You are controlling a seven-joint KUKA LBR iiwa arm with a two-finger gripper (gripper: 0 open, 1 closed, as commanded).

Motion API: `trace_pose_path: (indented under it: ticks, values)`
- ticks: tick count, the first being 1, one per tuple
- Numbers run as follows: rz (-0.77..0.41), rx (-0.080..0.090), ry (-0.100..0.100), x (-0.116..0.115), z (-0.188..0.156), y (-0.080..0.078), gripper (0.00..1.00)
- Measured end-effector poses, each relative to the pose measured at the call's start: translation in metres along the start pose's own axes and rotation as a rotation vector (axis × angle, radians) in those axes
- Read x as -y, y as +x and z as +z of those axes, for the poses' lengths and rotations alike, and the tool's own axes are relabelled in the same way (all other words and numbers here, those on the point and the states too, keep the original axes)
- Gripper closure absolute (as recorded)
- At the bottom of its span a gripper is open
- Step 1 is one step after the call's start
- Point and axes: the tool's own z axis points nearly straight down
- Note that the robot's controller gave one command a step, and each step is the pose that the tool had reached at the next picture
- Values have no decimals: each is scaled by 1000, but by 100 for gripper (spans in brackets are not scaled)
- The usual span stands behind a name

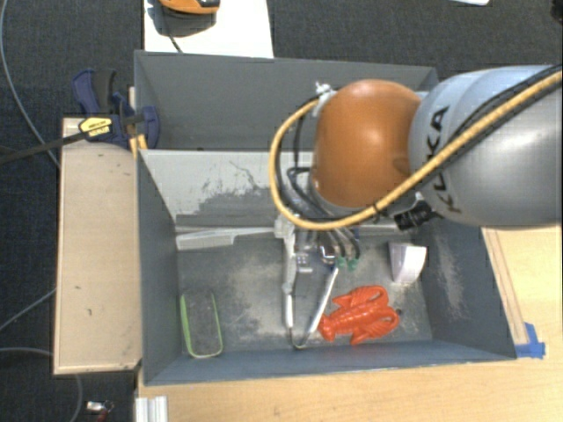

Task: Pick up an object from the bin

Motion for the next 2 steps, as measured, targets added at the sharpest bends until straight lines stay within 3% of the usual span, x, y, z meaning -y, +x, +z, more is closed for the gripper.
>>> trace_pose_path:
  ticks: [1,2]
  values:
    - [5,8,-1,1,-4,-2,0]
    - [-162,11,0,20,39,-10,0]
